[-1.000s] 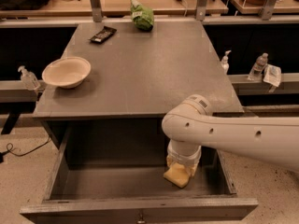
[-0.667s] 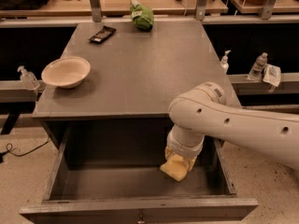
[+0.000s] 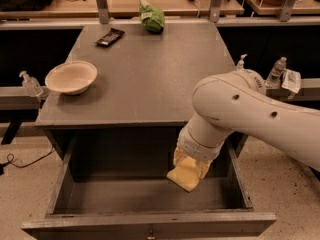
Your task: Pick sponge from top drawer and place on counter
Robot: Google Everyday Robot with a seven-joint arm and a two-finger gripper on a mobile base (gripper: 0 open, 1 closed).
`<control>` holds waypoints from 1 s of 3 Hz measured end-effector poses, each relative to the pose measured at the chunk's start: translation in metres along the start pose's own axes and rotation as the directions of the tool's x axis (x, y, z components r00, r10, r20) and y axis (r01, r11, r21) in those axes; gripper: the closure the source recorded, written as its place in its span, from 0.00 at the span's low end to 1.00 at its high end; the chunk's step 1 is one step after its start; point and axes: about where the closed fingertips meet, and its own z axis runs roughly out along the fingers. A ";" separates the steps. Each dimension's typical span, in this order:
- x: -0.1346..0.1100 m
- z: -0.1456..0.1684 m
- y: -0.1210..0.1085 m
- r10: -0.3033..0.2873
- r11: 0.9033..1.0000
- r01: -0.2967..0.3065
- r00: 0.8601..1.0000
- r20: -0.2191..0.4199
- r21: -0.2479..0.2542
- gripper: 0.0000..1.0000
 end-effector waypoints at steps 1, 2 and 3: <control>-0.009 -0.041 -0.003 -0.004 0.994 -0.003 0.998 0.062 0.113 1.00; -0.016 -0.088 -0.012 -0.063 0.973 0.043 0.994 0.086 0.227 1.00; -0.018 -0.131 -0.025 -0.122 0.954 0.099 0.990 0.064 0.281 1.00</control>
Offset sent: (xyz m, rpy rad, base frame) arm -0.0280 0.0009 0.1726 0.3893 -0.1199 0.1767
